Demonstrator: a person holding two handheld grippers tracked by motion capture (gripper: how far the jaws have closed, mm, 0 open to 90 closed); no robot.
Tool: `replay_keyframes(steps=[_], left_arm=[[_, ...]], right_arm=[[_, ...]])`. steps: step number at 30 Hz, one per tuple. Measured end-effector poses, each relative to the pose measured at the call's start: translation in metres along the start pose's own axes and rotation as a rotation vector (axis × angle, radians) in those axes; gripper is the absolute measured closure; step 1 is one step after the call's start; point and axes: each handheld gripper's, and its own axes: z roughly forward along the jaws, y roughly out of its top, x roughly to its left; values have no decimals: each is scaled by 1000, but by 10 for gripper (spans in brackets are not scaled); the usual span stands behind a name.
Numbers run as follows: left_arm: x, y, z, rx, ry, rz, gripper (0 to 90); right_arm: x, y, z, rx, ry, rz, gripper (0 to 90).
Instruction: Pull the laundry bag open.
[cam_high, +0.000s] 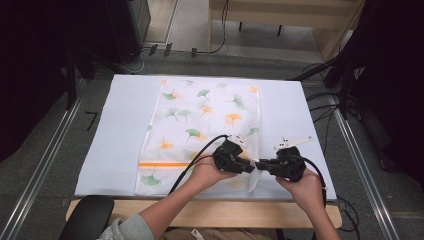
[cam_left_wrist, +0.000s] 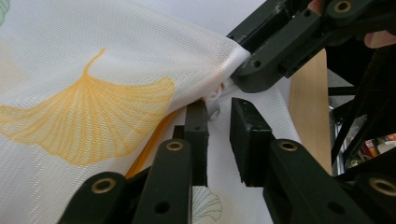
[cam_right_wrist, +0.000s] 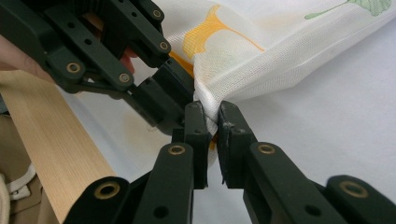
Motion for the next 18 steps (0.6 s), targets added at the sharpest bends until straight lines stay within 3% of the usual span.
replay_keyframes(steps=[9,12,18], left_arm=[[0,0,0,2,3,-11,900],[1,0,-1,-2,-14,-29,900],[2,1,-3,7,-7,-42,900]], right_arm=[[2,0,0,0,3,-7,855],[2,0,0,-3,2,-5,855],[1,-1,-1,-4,0,0,854]])
